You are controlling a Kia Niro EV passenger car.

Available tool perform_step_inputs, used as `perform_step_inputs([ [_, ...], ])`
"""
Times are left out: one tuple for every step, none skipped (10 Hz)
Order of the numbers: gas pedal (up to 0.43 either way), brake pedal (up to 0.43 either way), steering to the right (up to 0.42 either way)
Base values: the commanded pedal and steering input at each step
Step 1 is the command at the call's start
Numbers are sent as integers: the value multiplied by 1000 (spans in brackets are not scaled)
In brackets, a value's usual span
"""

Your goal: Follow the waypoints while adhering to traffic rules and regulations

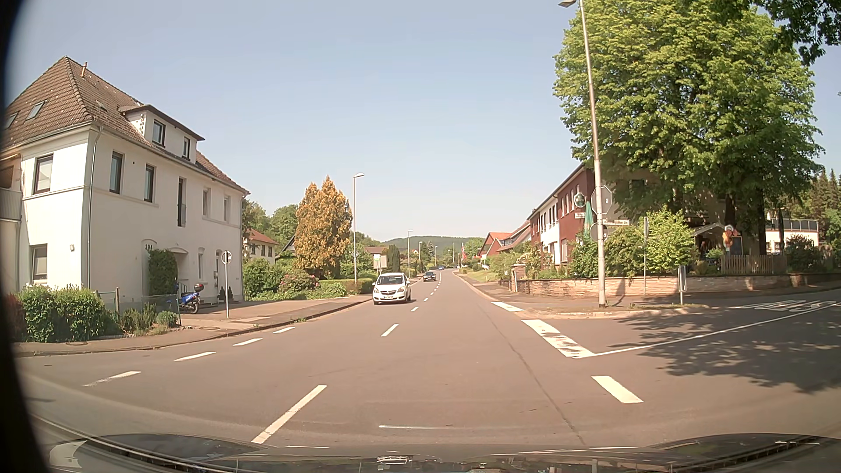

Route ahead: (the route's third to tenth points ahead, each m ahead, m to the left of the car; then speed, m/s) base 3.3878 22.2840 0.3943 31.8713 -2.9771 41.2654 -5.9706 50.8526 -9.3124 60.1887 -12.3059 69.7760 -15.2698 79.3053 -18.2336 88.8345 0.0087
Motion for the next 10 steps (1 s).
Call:
perform_step_inputs([
  [0, 256, -57],
  [0, 250, -57],
  [0, 256, -57],
  [0, 256, -57],
  [0, 250, -57],
  [0, 256, -57],
  [0, 256, -57],
  [0, 250, -57],
  [0, 256, -57],
  [0, 256, -57],
])
